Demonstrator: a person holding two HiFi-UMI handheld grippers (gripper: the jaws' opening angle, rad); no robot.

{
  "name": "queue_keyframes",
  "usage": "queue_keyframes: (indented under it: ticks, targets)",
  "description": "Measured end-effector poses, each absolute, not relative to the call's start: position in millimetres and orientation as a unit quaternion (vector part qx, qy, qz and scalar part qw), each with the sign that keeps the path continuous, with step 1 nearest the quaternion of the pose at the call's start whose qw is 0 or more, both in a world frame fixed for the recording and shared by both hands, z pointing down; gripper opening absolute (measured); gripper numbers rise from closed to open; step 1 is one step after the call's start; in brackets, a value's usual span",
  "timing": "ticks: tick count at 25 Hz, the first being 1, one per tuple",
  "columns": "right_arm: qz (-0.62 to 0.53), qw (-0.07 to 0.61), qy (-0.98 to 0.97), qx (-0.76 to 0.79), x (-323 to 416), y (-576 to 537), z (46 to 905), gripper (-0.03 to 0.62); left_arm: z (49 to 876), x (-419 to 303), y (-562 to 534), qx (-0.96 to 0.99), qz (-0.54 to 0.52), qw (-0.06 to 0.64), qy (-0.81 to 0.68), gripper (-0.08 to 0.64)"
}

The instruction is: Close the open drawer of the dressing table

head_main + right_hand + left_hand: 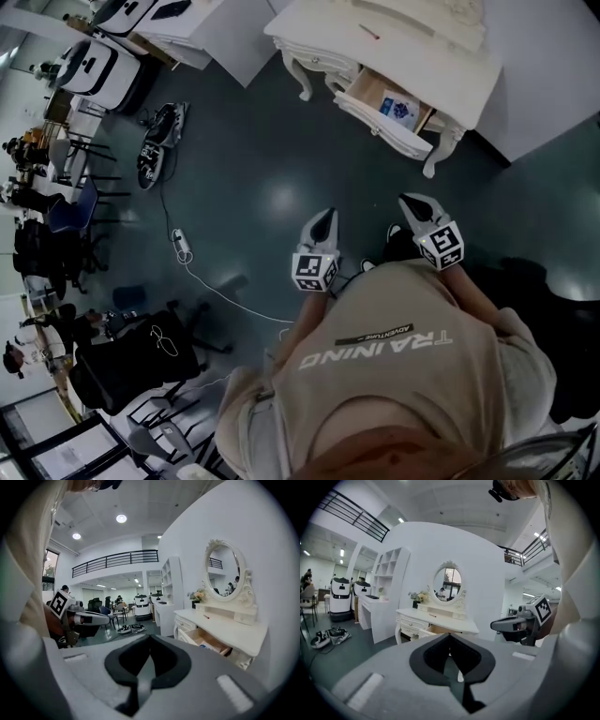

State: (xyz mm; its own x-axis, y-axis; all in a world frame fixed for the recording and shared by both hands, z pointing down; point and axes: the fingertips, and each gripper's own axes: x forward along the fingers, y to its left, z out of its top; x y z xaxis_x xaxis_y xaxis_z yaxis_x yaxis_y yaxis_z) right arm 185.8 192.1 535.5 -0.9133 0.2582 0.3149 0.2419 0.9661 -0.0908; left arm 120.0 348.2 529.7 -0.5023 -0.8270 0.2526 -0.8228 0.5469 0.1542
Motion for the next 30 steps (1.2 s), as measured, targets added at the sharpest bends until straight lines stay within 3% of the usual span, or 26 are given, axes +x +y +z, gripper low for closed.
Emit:
queue_keyframes:
  ticks: [9, 22, 30]
  targets:
    - [0.056, 0.134, -0.981, -0.125, 92, 137, 542, 0.005, 524, 43, 296, 0.478, 0.027, 0.165, -0.862, 0.002]
    - [0.141, 0.164, -0.969, -0.116, 10, 73, 586, 0.005, 538, -63, 222, 0.474, 0.052, 0.196, -0.856, 0.002]
    - [0.106, 0.173, -0.978, -0.053, -38, 56, 602, 0.004, 567, -123, 219, 0.521, 0.050, 0.196, -0.829, 0.002]
